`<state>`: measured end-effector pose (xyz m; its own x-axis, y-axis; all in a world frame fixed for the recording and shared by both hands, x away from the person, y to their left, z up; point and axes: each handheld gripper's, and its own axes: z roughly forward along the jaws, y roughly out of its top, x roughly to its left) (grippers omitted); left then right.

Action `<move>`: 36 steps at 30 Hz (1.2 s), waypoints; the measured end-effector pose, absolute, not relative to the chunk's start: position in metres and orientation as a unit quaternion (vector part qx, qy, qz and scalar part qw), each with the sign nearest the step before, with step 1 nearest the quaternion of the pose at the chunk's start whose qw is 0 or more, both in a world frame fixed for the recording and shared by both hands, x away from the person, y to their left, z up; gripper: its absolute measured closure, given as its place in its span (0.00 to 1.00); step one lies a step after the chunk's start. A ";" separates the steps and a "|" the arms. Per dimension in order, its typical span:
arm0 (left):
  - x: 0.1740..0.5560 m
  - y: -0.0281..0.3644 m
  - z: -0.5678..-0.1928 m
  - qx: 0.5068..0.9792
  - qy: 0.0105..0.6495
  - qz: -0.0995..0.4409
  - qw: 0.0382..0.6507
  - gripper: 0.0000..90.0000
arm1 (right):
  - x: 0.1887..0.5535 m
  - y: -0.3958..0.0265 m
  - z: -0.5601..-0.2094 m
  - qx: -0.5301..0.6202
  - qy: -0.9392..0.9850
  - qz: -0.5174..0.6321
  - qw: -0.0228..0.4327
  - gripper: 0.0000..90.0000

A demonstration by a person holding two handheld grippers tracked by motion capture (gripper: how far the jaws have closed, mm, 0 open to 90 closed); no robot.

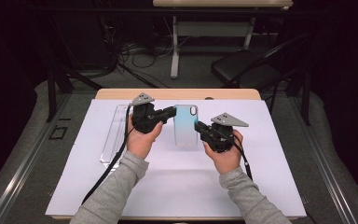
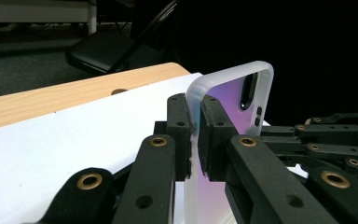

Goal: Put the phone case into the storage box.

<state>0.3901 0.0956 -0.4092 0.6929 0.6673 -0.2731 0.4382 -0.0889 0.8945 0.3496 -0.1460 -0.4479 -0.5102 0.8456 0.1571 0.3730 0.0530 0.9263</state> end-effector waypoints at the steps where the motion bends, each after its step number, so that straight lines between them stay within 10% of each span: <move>1: 0.390 0.096 -0.409 0.731 0.378 0.103 0.559 0.93 | 0.350 -0.146 -0.448 0.441 0.690 0.528 0.224 0.94; 36: 0.392 0.095 -0.411 0.729 0.377 0.094 0.563 0.94 | 0.350 -0.147 -0.447 0.435 0.689 0.540 0.211 0.85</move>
